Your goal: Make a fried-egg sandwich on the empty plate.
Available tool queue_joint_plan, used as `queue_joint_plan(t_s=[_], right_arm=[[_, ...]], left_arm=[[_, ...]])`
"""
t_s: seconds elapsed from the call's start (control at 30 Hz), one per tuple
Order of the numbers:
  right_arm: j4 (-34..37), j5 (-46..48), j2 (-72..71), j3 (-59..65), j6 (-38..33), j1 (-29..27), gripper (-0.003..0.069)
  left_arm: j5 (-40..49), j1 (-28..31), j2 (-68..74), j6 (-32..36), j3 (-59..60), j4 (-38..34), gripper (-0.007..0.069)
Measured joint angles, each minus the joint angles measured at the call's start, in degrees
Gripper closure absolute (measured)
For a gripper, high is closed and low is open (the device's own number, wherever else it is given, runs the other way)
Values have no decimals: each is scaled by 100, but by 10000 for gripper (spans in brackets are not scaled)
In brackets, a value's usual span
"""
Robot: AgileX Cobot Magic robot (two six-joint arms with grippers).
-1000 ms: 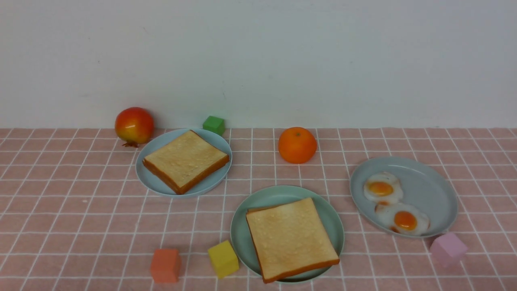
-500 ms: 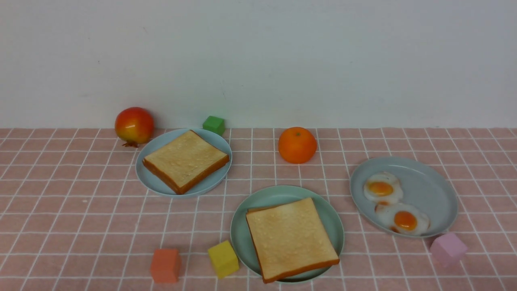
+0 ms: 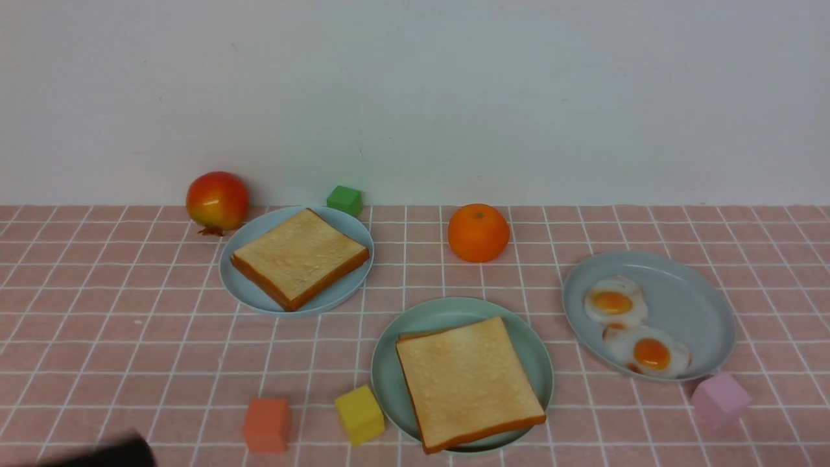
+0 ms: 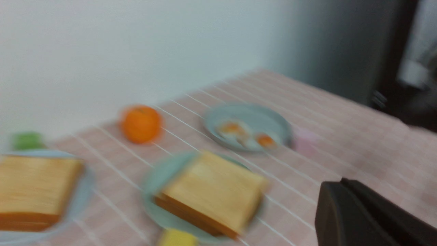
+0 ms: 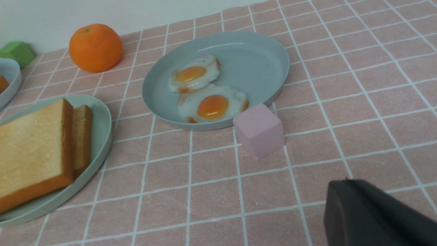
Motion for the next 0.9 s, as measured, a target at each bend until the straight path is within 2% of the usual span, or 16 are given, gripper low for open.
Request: queue_joint_plan(t_s=[0.03,0.07,0.1,0.13,0.2,0.33,0.5,0.9], right_arm=[[0,0,0,0,0,0,652],[0,0,0,0,0,0,652],[0,0,0,0,0,0,652],[0,0,0,0,0,0,652],[0,0,0,0,0,0,652],[0,0,0,0,0,0,649],[0,0,0,0,0,0,649],[0,0,0,0,0,0,643]], left_arm=[[-39,395,-94,-119,0,45,612],[-46,1176,-275,-318,55,154,612],[-40,1263,-298,-318,65,166,612],[36,1877,-476,-525,181,262,612],[220,2666,-772,-840,468,381,612],[646,3542,-1168,-1338,1088,614,612],[1380,3640,-1182,-1831,1595,741,612],[1415,3649,-1182,-2054,1595,730,612]])
